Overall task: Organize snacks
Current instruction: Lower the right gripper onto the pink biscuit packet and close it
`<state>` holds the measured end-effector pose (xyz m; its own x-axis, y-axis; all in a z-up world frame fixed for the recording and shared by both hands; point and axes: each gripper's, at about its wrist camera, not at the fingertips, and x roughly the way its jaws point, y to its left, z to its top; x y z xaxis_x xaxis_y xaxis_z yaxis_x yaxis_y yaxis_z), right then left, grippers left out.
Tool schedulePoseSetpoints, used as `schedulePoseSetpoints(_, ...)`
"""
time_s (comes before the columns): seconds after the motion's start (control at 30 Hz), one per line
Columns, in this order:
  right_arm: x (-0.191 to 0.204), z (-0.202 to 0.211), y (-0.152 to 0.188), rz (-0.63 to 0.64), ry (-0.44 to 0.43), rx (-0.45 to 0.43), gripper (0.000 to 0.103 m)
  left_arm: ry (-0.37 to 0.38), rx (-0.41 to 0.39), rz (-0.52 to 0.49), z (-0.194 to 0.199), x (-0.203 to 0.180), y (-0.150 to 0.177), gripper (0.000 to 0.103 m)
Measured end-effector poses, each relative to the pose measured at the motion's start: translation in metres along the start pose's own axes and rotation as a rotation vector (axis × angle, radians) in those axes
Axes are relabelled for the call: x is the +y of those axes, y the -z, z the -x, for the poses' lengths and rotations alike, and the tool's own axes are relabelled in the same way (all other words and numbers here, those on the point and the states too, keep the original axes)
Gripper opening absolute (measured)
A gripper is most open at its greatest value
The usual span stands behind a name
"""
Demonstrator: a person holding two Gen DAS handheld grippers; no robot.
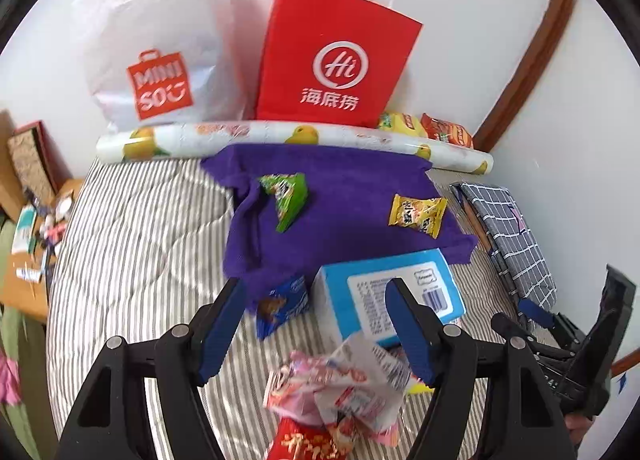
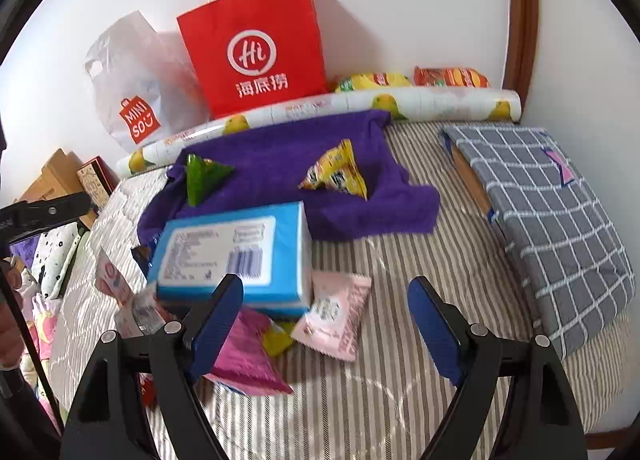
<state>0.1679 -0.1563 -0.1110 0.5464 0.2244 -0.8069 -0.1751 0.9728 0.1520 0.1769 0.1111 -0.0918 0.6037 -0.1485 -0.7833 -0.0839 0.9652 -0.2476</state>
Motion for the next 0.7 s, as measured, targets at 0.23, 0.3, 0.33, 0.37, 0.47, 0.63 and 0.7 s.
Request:
schedulePoseSetpoints(0.23,-0.016,-0.020,0.018,-0.024,0.005,0.042,0.070,-0.001,0.003,0.041,0.005,0.014,0.019,0.070)
schedulePoseSetpoints(0.3,-0.019,-0.028,0.022,-0.027,-0.011,0.061,0.063,-0.006,0.006,0.056,0.004,0.019,0.025,0.070)
schedulePoseSetpoints(0.33,-0.021,-0.032,0.023,-0.027,-0.015,0.071,0.062,-0.010,0.010,0.058,0.003,0.020,0.027,0.070)
schedulePoseSetpoints(0.37,-0.022,-0.036,0.024,-0.028,-0.016,0.079,0.060,-0.017,0.018,0.058,0.000,0.022,0.029,0.070)
schedulePoseSetpoints(0.47,-0.025,-0.048,0.026,-0.028,-0.013,0.094,0.058,-0.035,0.033,0.060,-0.005,0.026,0.034,0.070)
schedulePoseSetpoints(0.63,-0.022,-0.064,0.023,-0.019,-0.043,0.118,0.057,-0.045,0.039,0.064,-0.008,0.030,0.035,0.070)
schedulePoseSetpoints(0.7,-0.018,-0.072,0.022,0.000,-0.048,0.141,0.057,-0.046,0.041,0.067,-0.009,0.032,0.035,0.070)
